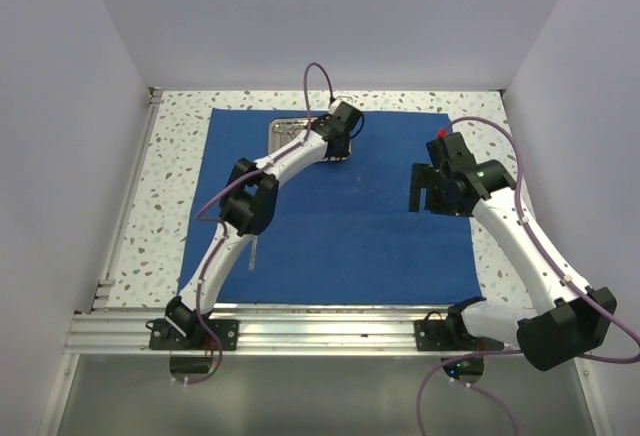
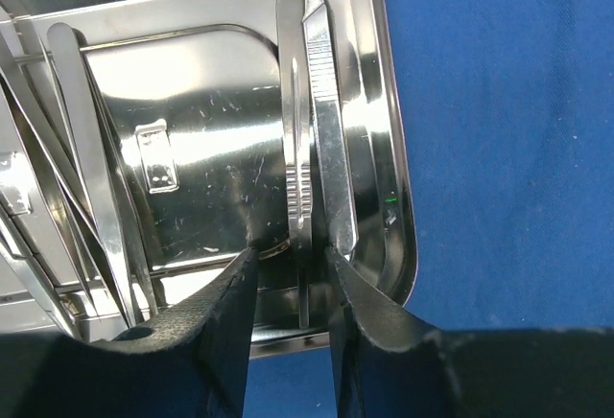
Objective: Open and lay out the surgical kit
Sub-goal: Pick up the medical item from the container.
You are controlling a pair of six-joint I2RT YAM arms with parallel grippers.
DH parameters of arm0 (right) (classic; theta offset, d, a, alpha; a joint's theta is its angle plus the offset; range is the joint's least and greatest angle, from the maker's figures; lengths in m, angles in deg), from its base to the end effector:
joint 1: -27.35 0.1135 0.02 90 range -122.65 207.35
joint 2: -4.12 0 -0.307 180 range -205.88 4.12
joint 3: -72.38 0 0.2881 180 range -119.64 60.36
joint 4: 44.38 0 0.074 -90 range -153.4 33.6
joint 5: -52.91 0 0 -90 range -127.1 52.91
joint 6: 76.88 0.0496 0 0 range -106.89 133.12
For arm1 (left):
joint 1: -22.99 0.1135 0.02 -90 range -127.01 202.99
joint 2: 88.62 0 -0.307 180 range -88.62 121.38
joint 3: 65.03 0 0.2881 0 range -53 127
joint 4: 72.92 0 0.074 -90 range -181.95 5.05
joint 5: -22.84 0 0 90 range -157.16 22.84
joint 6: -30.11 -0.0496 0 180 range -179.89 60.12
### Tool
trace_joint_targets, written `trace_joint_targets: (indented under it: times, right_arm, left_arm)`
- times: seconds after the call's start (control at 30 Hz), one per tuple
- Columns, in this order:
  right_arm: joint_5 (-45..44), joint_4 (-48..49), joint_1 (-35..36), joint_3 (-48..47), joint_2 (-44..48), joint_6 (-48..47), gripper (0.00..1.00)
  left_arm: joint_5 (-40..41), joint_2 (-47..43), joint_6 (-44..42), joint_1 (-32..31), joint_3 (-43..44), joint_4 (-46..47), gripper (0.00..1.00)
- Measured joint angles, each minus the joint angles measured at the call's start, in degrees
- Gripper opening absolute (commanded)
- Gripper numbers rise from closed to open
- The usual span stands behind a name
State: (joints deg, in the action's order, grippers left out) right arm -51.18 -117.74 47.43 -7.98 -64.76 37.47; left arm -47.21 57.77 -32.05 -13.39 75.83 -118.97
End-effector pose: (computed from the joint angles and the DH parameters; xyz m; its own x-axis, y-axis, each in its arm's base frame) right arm 0.2383 0.0742 0.3495 -0.8475 0.1160 -0.5179 0.1363 0.9907 -0.0013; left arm 0.5232 -0.3644 0.1612 -0.7384 -0.0012 -0.6743 0.0475 0.9974 -0.0538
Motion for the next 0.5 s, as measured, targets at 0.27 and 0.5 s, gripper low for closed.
trace_joint_targets:
  times: [0.27, 0.5]
  right_arm:
    - [0.0, 0.1, 0.0, 0.0, -2.0, -0.2, 0.89]
    - [0.0, 0.1, 0.0, 0.0, -2.1, -0.4, 0.89]
  left_arm:
    - [0.0, 0.8, 0.1, 0.0, 1.0, 0.1, 0.11]
    - [-0.2, 0.9, 0.4, 0.0, 1.2, 0.1, 0.00]
